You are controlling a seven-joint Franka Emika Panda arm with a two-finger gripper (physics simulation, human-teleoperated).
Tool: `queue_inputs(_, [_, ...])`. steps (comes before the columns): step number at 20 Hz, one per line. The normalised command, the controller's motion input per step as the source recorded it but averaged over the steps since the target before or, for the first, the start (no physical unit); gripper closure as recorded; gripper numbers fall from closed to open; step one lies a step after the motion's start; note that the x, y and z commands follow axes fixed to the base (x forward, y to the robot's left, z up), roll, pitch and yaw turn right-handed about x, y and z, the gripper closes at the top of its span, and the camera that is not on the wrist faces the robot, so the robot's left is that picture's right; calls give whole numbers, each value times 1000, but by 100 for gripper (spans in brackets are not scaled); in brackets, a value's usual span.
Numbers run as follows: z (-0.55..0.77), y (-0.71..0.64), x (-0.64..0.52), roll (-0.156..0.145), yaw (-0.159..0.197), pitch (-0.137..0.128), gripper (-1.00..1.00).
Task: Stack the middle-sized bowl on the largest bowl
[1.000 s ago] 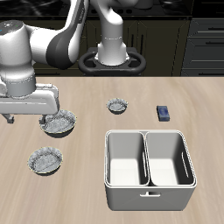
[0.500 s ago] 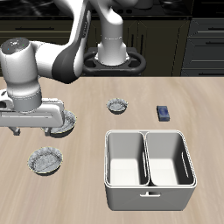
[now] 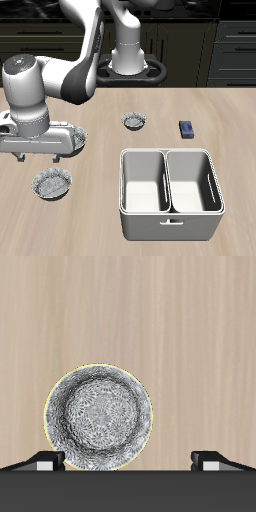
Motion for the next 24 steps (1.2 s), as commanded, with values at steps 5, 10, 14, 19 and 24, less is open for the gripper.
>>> queue_inputs(5, [-146,-79,-21,-25,-8,17,-100])
queue_inputs(10, [-196,-121,13,-19,-8,23,-100])
queue_inputs(14, [-171,-6,-36,-4,2,23,-100])
queue_inputs(19, [-123,42,-6,7,0,12,-100])
queue_inputs(24, [-242,33,16,7,-1,30,-100])
